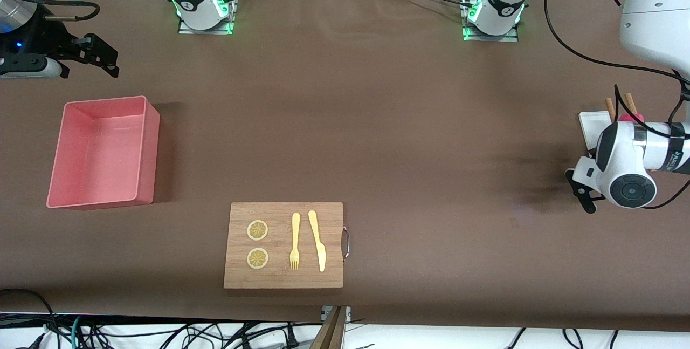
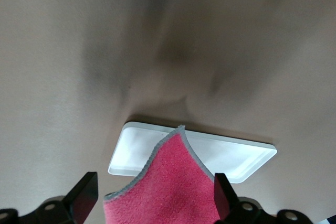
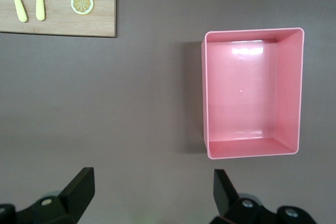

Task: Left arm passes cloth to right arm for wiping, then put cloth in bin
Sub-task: 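Close the left gripper on the pink cloth and lift it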

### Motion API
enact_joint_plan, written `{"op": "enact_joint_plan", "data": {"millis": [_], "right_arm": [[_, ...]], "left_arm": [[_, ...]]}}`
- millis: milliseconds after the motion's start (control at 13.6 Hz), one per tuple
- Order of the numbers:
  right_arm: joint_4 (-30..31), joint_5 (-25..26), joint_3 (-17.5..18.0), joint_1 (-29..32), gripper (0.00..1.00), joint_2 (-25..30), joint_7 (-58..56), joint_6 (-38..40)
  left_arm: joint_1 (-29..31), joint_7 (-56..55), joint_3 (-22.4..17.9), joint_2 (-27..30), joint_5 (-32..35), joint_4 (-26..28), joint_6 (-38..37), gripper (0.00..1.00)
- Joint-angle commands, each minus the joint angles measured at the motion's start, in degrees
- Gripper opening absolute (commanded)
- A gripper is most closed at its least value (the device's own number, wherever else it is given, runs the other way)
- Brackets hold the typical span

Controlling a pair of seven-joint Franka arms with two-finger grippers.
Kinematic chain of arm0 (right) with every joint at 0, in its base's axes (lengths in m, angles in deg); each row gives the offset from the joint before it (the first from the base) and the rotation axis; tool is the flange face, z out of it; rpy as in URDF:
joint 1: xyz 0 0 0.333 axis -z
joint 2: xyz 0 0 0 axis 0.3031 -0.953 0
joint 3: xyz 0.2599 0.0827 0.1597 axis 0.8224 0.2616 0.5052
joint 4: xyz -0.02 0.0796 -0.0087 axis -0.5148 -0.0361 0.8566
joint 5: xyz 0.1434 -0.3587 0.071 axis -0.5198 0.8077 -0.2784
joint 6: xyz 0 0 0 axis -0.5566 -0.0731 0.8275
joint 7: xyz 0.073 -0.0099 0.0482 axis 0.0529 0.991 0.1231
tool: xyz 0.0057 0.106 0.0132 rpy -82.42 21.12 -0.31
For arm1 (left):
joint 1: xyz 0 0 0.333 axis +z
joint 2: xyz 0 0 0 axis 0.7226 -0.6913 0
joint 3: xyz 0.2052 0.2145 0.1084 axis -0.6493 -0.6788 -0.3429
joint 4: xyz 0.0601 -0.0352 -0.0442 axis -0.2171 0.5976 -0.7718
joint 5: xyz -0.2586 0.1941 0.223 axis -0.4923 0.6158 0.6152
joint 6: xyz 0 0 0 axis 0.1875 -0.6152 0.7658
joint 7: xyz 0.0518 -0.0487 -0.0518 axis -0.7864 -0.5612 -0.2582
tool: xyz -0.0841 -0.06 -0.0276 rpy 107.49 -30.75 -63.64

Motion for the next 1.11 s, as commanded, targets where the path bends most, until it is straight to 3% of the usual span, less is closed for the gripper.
{"op": "enact_joint_plan", "data": {"millis": [0,369,812,1033], "right_arm": [[-1.1,0.1,-0.1,-0.1,1.0,-0.3,-0.7,0.8],[-1.1,0.2,-0.1,-0.1,1.0,-0.3,-0.8,0.9],[-1.0,0.3,-0.1,-0.1,1.0,-0.9,0.0,0.6],[-1.2,0.9,-0.1,0.1,1.0,-3.0,-0.8,0.2]], "left_arm": [[1.7,2.6,0.5,-1.4,1.4,-1.7,-0.5,0.73],[1.9,3.4,0.5,-1.7,1.4,-1.8,-0.6,0.0],[1.6,6.7,0.8,-0.4,0.3,-2.5,-1.3,0.0],[-0.3,6.6,1.6,3.8,0.1,-2.5,-5.2,0.0]]}}
